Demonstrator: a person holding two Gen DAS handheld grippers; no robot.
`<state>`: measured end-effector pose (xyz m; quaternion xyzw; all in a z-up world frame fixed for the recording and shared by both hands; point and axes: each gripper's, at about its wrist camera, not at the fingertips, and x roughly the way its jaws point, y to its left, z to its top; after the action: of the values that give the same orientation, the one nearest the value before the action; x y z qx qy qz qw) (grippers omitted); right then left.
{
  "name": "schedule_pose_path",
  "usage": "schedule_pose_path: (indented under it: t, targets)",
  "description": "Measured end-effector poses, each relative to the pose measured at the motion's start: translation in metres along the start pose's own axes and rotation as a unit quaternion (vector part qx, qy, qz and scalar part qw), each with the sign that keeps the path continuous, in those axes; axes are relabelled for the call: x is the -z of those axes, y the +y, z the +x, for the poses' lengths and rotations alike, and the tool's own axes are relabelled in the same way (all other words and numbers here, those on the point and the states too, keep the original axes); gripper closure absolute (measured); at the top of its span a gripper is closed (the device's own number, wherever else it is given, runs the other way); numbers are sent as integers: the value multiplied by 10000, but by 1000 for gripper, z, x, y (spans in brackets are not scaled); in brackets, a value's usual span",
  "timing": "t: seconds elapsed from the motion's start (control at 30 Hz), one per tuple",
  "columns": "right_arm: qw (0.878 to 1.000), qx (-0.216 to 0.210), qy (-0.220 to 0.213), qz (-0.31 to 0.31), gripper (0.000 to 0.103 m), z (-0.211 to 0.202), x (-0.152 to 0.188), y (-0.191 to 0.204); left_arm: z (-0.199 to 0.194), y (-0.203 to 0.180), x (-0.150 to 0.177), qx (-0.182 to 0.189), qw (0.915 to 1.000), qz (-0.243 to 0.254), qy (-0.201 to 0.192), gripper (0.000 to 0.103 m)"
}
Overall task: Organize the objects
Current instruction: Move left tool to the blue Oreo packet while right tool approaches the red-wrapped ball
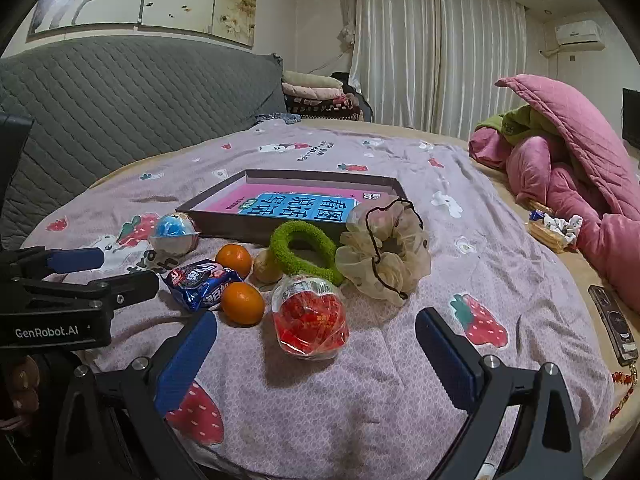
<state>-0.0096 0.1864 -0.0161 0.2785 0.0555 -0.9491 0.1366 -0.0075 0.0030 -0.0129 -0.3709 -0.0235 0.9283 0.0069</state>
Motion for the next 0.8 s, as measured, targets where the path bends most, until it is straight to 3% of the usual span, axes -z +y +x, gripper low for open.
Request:
schedule_pose_path:
  t: [0.8]
  targets:
    - [9994,-107,221,236,3,15,-1,-7,27,2,3,186,9996,17,223,16]
